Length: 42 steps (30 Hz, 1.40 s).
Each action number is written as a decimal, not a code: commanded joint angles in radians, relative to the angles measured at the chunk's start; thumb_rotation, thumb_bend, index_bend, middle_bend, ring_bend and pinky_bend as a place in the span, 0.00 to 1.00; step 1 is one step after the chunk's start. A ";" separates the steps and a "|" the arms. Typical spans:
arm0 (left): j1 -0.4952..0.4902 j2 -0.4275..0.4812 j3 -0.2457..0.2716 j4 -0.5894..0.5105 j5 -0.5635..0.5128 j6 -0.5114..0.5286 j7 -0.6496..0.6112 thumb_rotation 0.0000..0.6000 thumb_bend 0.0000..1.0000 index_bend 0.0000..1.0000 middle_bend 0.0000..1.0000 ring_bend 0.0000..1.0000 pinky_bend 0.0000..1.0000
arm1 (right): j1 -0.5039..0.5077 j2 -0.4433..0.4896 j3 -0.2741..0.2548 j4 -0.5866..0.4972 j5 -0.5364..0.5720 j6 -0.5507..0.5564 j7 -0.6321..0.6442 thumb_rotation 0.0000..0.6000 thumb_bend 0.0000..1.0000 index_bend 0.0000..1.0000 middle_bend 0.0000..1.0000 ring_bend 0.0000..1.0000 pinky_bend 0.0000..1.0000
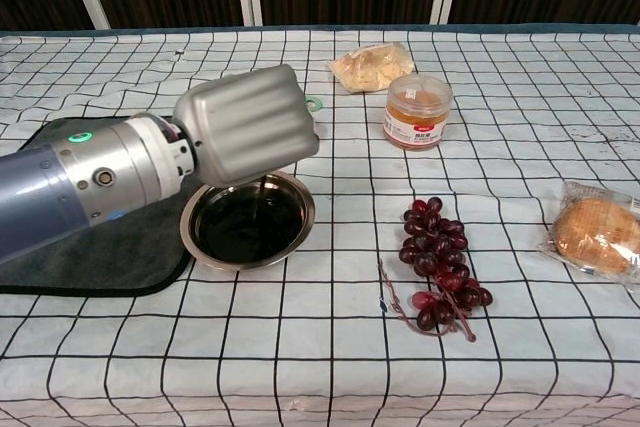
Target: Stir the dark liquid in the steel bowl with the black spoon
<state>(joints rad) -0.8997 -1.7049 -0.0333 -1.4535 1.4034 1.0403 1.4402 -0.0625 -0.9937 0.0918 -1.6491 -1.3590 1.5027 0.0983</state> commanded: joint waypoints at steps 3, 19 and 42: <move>-0.016 -0.031 -0.014 0.007 0.016 0.001 0.003 1.00 0.45 0.69 0.91 0.94 0.88 | -0.002 0.002 0.001 0.001 0.000 0.003 0.006 1.00 0.23 0.06 0.01 0.06 0.21; 0.040 0.051 0.073 -0.093 0.064 0.021 -0.030 1.00 0.45 0.69 0.91 0.94 0.88 | 0.000 0.000 -0.003 -0.002 -0.008 0.001 -0.001 1.00 0.23 0.06 0.01 0.06 0.21; 0.047 0.054 0.019 -0.001 0.005 -0.007 -0.017 1.00 0.45 0.69 0.91 0.94 0.88 | 0.003 -0.002 -0.003 -0.005 -0.002 -0.005 -0.009 1.00 0.23 0.06 0.01 0.06 0.21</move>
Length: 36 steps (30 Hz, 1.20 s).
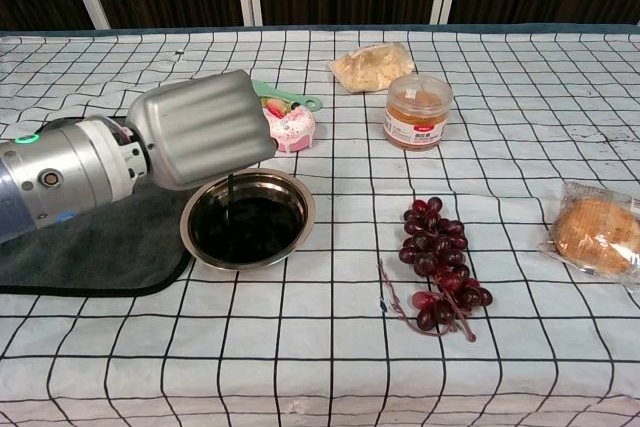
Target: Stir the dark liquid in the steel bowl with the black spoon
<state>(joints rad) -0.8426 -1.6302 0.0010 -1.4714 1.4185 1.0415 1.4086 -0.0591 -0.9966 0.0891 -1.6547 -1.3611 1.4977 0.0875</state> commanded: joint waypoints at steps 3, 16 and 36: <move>-0.020 -0.046 -0.029 0.027 -0.005 -0.006 0.020 1.00 0.45 0.69 0.91 0.94 0.88 | -0.001 0.002 0.001 0.001 0.000 0.001 0.005 1.00 0.23 0.06 0.01 0.06 0.21; -0.043 -0.128 -0.047 0.054 0.045 0.013 -0.001 1.00 0.45 0.69 0.91 0.94 0.88 | -0.004 0.004 0.001 0.003 0.001 0.005 0.015 1.00 0.23 0.06 0.01 0.06 0.21; -0.014 -0.069 -0.010 0.134 0.109 0.022 -0.236 1.00 0.41 0.64 0.89 0.93 0.88 | 0.003 -0.002 0.001 0.000 0.010 -0.008 -0.007 1.00 0.23 0.06 0.01 0.06 0.21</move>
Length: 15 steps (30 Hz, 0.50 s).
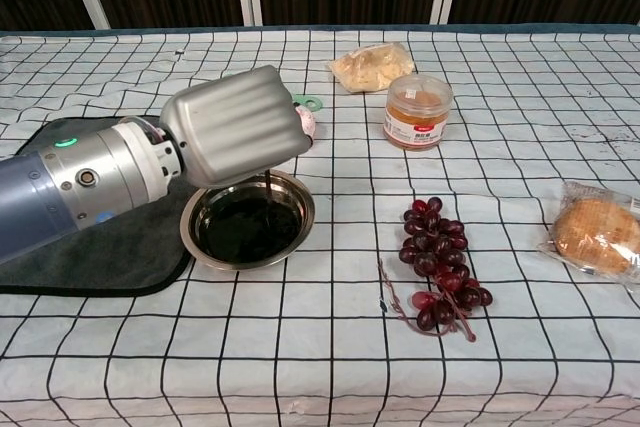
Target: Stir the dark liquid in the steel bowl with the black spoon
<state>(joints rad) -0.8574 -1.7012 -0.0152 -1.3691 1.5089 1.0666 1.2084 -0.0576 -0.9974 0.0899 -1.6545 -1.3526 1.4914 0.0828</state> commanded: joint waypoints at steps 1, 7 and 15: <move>0.000 0.001 0.007 0.038 0.022 -0.003 -0.045 1.00 0.40 0.62 0.88 0.93 0.88 | 0.001 -0.002 0.000 -0.001 0.002 -0.002 -0.004 1.00 0.23 0.06 0.01 0.06 0.21; 0.010 0.003 0.024 0.075 0.064 0.016 -0.120 1.00 0.31 0.48 0.86 0.91 0.88 | 0.000 -0.002 0.003 -0.005 0.009 -0.001 -0.008 1.00 0.23 0.06 0.01 0.06 0.21; 0.044 0.034 0.032 0.076 0.071 0.043 -0.148 1.00 0.16 0.27 0.84 0.90 0.88 | -0.001 -0.002 0.003 -0.007 0.009 0.002 -0.009 1.00 0.23 0.06 0.01 0.06 0.21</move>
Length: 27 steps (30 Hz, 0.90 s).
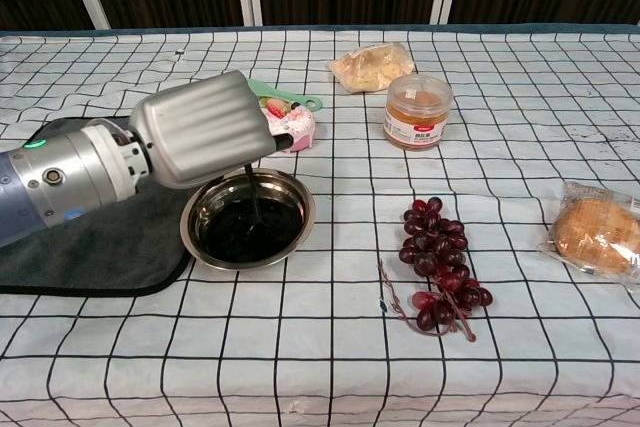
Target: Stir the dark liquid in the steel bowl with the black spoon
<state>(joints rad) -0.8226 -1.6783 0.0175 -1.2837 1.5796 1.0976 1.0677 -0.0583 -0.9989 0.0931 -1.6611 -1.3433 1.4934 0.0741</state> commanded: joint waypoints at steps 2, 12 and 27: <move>0.020 0.030 -0.006 -0.037 0.004 0.032 -0.020 1.00 0.16 0.26 0.84 0.89 0.88 | 0.001 -0.001 0.000 0.000 -0.001 0.000 -0.002 1.00 0.23 0.06 0.01 0.06 0.21; 0.170 0.225 -0.068 -0.365 -0.063 0.263 -0.083 1.00 0.16 0.20 0.53 0.61 0.68 | 0.001 -0.002 0.000 0.000 0.003 -0.001 -0.009 1.00 0.23 0.06 0.01 0.06 0.21; 0.534 0.654 0.035 -0.575 -0.192 0.419 -0.791 1.00 0.13 0.11 0.15 0.11 0.18 | 0.011 -0.024 -0.002 0.017 -0.034 0.018 -0.053 1.00 0.23 0.06 0.01 0.05 0.21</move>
<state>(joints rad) -0.3991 -1.1349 -0.0032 -1.8762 1.3848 1.4920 0.5120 -0.0493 -1.0183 0.0937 -1.6494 -1.3666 1.5072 0.0254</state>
